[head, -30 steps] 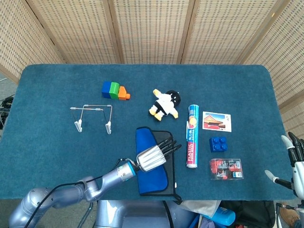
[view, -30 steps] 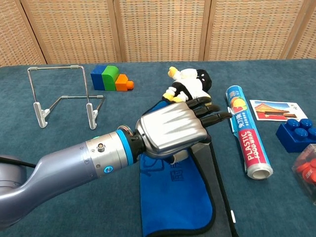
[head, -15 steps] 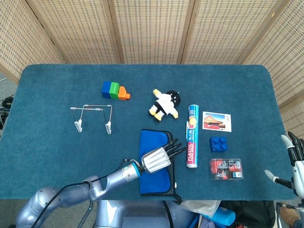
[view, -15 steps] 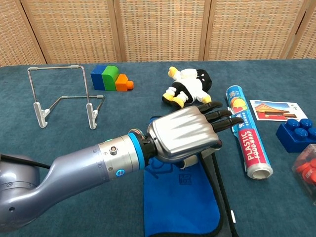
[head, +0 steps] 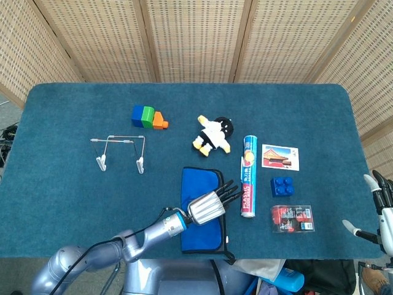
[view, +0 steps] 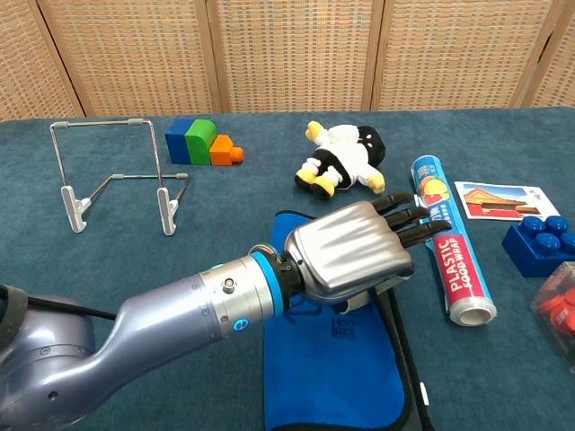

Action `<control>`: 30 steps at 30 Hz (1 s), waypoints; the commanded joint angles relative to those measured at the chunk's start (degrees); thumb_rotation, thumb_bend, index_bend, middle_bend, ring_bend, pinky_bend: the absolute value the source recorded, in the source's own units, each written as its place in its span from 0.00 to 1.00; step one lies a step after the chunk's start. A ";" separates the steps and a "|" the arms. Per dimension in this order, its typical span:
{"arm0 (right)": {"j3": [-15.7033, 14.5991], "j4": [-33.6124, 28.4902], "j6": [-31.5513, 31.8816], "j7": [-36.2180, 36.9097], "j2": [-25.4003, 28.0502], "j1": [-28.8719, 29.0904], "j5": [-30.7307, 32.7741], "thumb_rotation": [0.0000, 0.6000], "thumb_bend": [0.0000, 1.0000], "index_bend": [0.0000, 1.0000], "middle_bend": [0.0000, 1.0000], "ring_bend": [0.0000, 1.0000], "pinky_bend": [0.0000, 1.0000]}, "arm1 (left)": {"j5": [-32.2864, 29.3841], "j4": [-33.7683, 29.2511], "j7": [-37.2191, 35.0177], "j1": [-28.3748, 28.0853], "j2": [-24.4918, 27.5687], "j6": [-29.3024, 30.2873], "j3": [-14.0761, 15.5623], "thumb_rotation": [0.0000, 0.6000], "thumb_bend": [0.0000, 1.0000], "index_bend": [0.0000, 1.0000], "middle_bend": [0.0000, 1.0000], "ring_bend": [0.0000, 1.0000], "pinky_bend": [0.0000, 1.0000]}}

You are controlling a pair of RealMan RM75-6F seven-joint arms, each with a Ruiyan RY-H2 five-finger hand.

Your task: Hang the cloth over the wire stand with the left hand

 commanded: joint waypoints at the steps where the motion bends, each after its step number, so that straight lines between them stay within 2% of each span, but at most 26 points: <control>1: -0.03 -0.03 -0.06 0.10 0.08 0.00 0.03 1.00 0.00 0.01 0.00 0.00 0.00 | -0.34 0.93 0.26 -0.34 -0.85 -0.38 -0.04 1.00 0.35 0.67 0.00 0.00 0.00; 5: -0.01 -0.03 -0.18 0.35 0.20 0.01 0.17 1.00 0.00 0.01 0.00 0.00 0.00 | -0.46 1.98 0.95 -0.47 -1.55 -0.47 0.25 1.00 0.35 0.64 0.00 0.00 0.00; 10: -0.04 -0.03 -0.26 0.79 0.40 -0.03 0.26 1.00 0.00 0.01 0.00 0.00 0.00 | -1.16 2.73 0.85 -0.14 -2.60 0.76 -0.15 1.00 0.33 0.29 0.00 0.00 0.00; 14: -0.08 -0.07 -0.40 0.88 0.47 0.01 0.24 1.00 0.00 0.01 0.00 0.00 0.00 | -1.36 3.35 0.66 -0.07 -3.18 2.00 -0.41 1.00 0.33 0.18 0.00 0.00 0.00; 16: -0.13 -0.11 -0.45 0.85 0.50 0.02 0.21 1.00 0.00 0.01 0.00 0.00 0.00 | -1.83 3.19 0.68 0.13 -3.14 2.27 -0.71 1.00 0.33 0.06 0.00 0.00 0.00; 18: -0.19 -0.10 -0.48 0.88 0.51 0.00 0.17 1.00 0.00 0.01 0.00 0.00 0.00 | -2.14 2.51 0.56 0.36 -2.77 3.05 -1.07 1.00 0.33 0.00 0.00 0.00 0.00; 23: -0.28 -0.14 -0.54 0.90 0.54 0.01 0.06 1.00 0.00 0.01 0.00 0.00 0.00 | -3.29 -0.53 0.46 0.80 -0.66 5.32 -3.03 1.00 0.33 0.00 0.00 0.00 0.00; 28: -0.47 -0.35 -0.58 0.78 0.60 0.02 -0.24 1.00 0.00 0.01 0.00 0.00 0.00 | -6.84 -7.60 3.19 2.08 4.45 5.41 -6.46 1.00 0.33 0.01 0.00 0.00 0.00; 30: -0.52 -0.42 -0.58 0.76 0.62 0.02 -0.33 1.00 0.00 0.01 0.00 0.00 0.00 | -9.37 -11.46 5.18 3.15 6.79 4.31 -7.81 1.00 0.33 0.04 0.00 0.00 0.00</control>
